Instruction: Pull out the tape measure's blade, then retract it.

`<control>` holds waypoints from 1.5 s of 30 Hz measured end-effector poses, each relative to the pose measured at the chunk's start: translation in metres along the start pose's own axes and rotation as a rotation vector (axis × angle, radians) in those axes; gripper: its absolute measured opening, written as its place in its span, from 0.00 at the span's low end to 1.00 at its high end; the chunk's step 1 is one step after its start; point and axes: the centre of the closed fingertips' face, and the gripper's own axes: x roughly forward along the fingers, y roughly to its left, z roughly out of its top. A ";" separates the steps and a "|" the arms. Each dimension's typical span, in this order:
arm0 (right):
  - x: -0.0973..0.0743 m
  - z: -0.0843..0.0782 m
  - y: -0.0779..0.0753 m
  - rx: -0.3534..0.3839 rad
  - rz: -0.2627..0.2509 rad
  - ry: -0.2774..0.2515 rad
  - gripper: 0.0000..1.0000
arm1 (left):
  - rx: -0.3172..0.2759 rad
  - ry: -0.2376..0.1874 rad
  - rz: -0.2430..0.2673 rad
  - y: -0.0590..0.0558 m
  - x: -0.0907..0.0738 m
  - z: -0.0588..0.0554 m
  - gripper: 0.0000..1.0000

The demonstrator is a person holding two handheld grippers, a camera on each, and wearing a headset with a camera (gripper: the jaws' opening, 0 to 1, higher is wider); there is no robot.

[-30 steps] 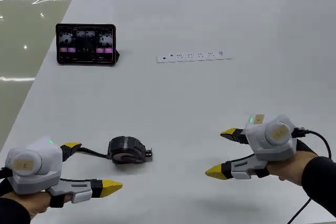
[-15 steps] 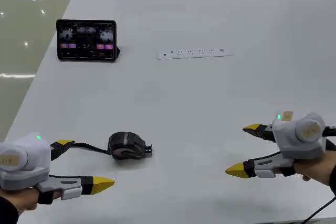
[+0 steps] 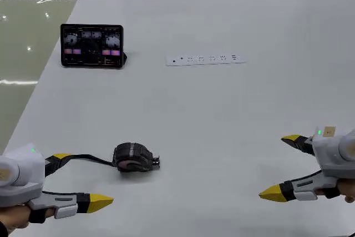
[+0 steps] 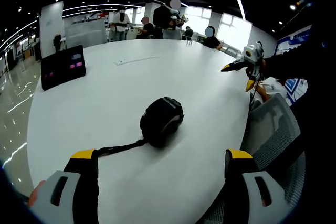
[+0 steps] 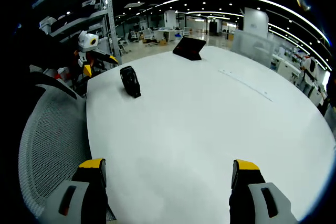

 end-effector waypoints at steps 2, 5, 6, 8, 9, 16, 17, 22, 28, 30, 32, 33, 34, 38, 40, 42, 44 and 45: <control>-0.003 -0.005 0.000 -0.005 0.000 0.012 0.99 | 0.003 0.004 -0.003 -0.001 -0.001 -0.001 0.99; -0.009 -0.010 -0.002 0.004 0.003 0.013 0.99 | 0.011 0.010 0.000 0.000 -0.003 -0.001 0.99; -0.011 -0.010 -0.003 0.009 0.003 0.011 0.99 | 0.010 0.014 0.000 0.000 -0.003 -0.001 0.99; -0.014 -0.011 -0.003 0.008 -0.002 0.011 0.99 | 0.016 0.020 0.005 0.001 -0.004 -0.002 0.99; -0.014 -0.011 -0.003 0.010 -0.003 0.009 0.99 | 0.017 0.020 0.005 0.001 -0.005 -0.002 0.99; -0.016 -0.017 -0.006 0.020 -0.011 0.015 0.99 | 0.014 0.028 0.004 0.002 -0.006 -0.002 0.99; -0.016 -0.018 -0.006 0.021 -0.011 0.014 0.99 | 0.009 0.030 0.002 0.002 -0.007 -0.002 0.99; -0.017 -0.016 -0.005 0.021 -0.009 0.006 0.99 | -0.002 0.024 0.007 0.005 -0.009 -0.002 0.99; -0.017 -0.018 -0.006 0.022 -0.012 0.005 0.99 | -0.017 0.027 0.010 0.010 -0.011 -0.005 0.99; -0.018 -0.018 -0.008 0.026 -0.014 0.004 0.99 | -0.026 0.026 0.009 0.011 -0.012 -0.006 0.99; -0.019 -0.019 -0.009 0.028 -0.017 0.003 0.99 | -0.027 0.023 0.013 0.012 -0.013 -0.007 0.99; -0.019 -0.019 -0.009 0.030 -0.019 0.001 0.99 | -0.029 0.028 0.013 0.012 -0.013 -0.008 0.99; -0.019 -0.019 -0.009 0.030 -0.020 0.000 0.99 | -0.026 0.024 0.018 0.013 -0.013 -0.008 0.99; -0.019 -0.020 -0.008 0.034 -0.022 -0.001 0.99 | -0.026 0.026 0.018 0.014 -0.014 -0.009 0.99; -0.020 -0.021 -0.007 0.034 -0.022 -0.001 0.99 | -0.024 0.028 0.020 0.015 -0.014 -0.010 0.99; -0.020 -0.022 -0.007 0.036 -0.024 0.000 0.99 | -0.027 0.028 0.019 0.015 -0.015 -0.010 0.99; -0.021 -0.023 -0.006 0.038 -0.026 0.002 0.99 | -0.026 0.028 0.021 0.016 -0.015 -0.010 0.99; -0.021 -0.024 -0.006 0.038 -0.026 0.003 0.99 | -0.027 0.028 0.019 0.015 -0.016 -0.010 0.99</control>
